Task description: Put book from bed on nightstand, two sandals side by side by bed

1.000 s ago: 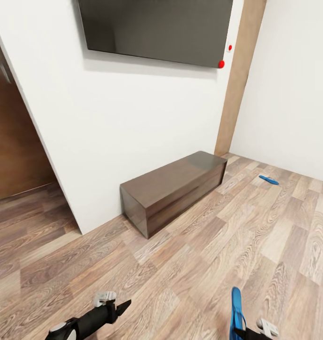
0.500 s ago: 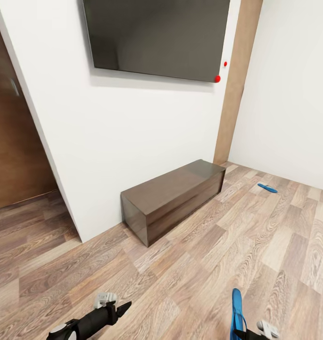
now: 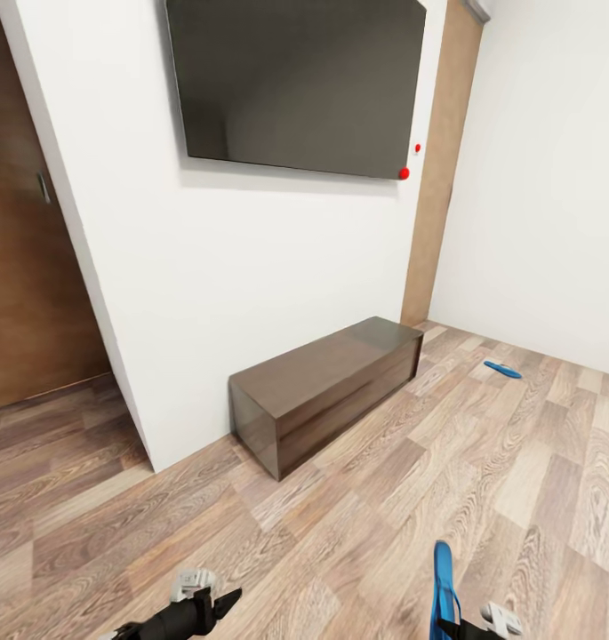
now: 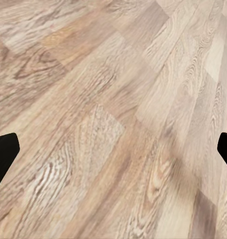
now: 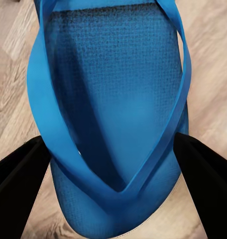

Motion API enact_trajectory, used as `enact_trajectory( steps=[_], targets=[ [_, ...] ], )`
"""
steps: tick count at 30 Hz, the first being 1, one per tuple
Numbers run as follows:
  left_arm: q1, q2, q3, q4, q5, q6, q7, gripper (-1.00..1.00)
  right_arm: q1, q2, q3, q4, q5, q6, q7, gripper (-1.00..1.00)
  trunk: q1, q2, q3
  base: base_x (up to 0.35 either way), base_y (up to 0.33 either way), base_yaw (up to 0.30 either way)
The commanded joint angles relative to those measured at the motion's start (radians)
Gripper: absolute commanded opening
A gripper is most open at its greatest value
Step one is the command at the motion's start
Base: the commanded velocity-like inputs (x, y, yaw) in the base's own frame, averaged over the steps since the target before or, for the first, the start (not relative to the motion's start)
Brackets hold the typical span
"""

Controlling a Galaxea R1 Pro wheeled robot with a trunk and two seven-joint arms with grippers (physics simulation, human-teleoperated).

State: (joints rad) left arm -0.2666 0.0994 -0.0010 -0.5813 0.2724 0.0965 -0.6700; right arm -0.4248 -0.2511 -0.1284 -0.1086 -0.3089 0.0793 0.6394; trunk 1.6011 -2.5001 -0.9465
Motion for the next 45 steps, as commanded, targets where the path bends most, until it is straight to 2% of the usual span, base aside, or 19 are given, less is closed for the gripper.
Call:
enact_trajectory(
  steps=[1,37,45],
  targets=[
    [0.0,0.0,0.0,0.001,0.011,0.008,-0.005,1.0,0.0,0.001,-0.007,0.0,-0.001,0.008,0.004,-1.0,-0.001,0.0,0.003,0.0,0.0,0.0],
    [0.0,-0.004,-0.001,0.017,0.013,0.006,0.001,1.0,0.0,0.001,-0.008,0.0,-0.001,0.008,0.0,-1.0,-0.135,0.245,0.117,0.0,0.0,0.0],
    [0.0,-0.004,-0.001,0.017,0.013,0.005,0.001,1.0,0.0,0.001,-0.008,0.0,-0.001,0.008,0.0,-1.0,-0.135,0.245,0.117,0.0,0.0,-0.026]
  ],
)
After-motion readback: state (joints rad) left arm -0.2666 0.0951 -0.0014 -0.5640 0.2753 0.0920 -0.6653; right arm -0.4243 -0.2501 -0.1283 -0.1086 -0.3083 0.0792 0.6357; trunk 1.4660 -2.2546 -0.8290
